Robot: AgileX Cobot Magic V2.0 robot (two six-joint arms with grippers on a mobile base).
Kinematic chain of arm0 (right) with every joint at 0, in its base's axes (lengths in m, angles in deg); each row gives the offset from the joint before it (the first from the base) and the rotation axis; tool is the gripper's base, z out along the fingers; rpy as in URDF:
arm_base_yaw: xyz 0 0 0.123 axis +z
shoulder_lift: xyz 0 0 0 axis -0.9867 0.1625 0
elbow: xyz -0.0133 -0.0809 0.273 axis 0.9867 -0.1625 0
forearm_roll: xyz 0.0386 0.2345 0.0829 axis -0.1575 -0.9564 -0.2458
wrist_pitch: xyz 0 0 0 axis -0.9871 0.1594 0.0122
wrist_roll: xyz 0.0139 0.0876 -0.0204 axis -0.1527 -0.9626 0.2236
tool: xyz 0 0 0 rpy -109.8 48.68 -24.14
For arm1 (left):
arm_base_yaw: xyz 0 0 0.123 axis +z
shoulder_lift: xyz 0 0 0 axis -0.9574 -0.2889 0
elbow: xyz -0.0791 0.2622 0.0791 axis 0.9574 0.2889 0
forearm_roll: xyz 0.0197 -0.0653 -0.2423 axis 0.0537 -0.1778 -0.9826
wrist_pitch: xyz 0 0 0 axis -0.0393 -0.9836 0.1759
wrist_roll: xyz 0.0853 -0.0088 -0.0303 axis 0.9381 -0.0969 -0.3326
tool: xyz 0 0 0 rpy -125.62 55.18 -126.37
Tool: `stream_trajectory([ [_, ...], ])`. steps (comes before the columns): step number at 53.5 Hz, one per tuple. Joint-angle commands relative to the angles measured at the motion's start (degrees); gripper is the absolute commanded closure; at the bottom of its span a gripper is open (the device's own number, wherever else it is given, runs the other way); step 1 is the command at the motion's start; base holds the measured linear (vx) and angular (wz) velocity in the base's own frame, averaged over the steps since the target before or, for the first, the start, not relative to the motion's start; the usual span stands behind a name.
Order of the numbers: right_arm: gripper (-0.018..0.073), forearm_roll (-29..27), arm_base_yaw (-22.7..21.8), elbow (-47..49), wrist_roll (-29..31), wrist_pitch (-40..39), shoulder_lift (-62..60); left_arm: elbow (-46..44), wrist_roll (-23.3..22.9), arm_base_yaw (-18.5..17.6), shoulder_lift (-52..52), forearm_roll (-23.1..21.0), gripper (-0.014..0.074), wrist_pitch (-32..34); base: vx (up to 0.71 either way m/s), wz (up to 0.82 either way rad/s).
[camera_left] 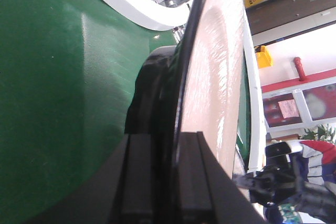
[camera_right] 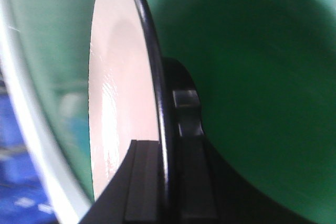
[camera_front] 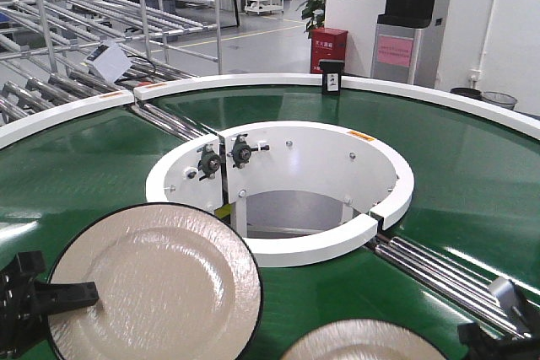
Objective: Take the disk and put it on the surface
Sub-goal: 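Lift both plates upright off the conveyor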
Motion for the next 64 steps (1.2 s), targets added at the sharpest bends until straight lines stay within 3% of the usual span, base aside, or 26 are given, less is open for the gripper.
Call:
stream_trajectory([
  [1, 0.0568, -11.09, -1.17, 1.33, 0.18, 7.75, -3.78, -1.93, -0.58, 0.05, 2.07, -7.01, 0.0603, -2.47, 0.00, 0.00],
  [11, 0.0568, -15.67, -3.19, 1.74, -1.10, 9.77, -9.39, -1.93, -0.39, 0.06, 2.07, -6.88, 0.0603, 0.68, 0.00, 0.00],
  [25, 0.0568, -13.82, -4.11, 13.35, -10.54, 9.77, -17.97, -1.93, -0.39, -0.13, 2.07, -6.81, 0.0603, 2.73, 0.00, 0.00],
  [34, 0.0568, -13.76, 0.03, 25.59, -18.78, 8.36, -18.67, -1.93, -1.07, -3.40, 2.07, -9.47, 0.0603, -1.32, 0.00, 0.00],
  [49, 0.0568, -10.94, 14.37, 34.41, -26.08, -6.67, -18.53, -1.93, -1.07, -13.70, 2.07, -16.03, 0.0597, 1.40, 0.00, 0.00],
  [56, 0.0567, -10.47, 15.57, 34.41, -26.03, -7.69, -18.53, -1.93, -0.82, -16.71, 2.07, -16.33, 0.0598, 2.09, 0.00, 0.00],
  [64, 0.0567, -10.07, 15.57, 34.41, -26.03, -7.84, -18.53, -1.93, -0.82, -16.79, 2.07, -15.93, 0.0598, 2.20, 0.00, 0.00],
])
